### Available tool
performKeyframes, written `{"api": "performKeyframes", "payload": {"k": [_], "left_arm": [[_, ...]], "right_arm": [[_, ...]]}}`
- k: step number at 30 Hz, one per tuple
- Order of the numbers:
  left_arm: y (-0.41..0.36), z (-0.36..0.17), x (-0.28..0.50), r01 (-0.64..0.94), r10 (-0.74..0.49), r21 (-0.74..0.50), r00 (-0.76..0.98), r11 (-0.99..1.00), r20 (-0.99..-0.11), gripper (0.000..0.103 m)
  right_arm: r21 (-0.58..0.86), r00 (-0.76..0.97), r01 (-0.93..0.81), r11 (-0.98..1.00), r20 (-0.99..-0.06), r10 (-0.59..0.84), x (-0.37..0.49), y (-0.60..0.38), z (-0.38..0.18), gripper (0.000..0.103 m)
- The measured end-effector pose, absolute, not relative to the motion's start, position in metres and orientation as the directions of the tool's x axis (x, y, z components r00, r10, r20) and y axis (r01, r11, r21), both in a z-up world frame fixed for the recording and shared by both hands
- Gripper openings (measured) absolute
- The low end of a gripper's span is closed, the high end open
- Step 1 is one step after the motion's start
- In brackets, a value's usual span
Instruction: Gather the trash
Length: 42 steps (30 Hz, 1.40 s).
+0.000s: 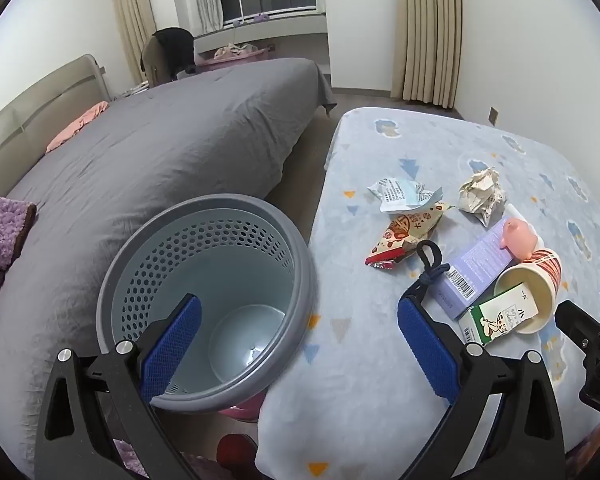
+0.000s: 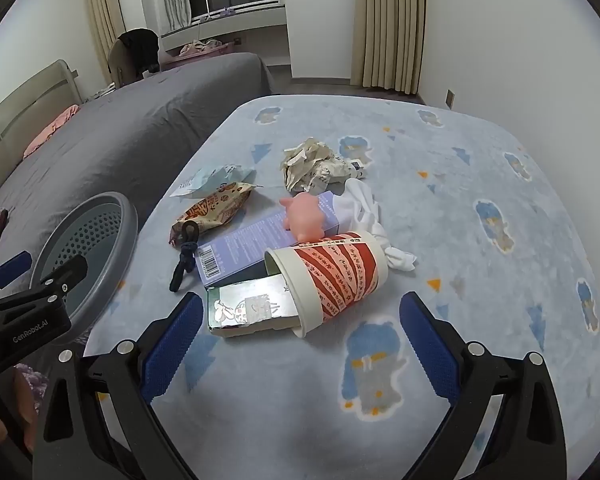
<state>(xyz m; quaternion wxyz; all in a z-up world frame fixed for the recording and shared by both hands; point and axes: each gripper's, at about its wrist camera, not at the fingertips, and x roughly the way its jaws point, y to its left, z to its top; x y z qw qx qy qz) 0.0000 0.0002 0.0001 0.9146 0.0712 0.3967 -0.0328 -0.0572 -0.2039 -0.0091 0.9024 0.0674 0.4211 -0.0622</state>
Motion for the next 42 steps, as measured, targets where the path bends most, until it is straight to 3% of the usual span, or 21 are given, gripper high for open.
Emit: {"api": "performKeyframes", "payload": {"k": [42], "left_arm": [[0.0033,0.0024,-0.0014,0.111,0.007,0.117,0.695,0.987,-0.719,0.097]], "right_arm": [[0.069,0.651,0.165,0.984,-0.757,-0.056,-0.0589,-0.2055,-0.0020,0.094]]}}
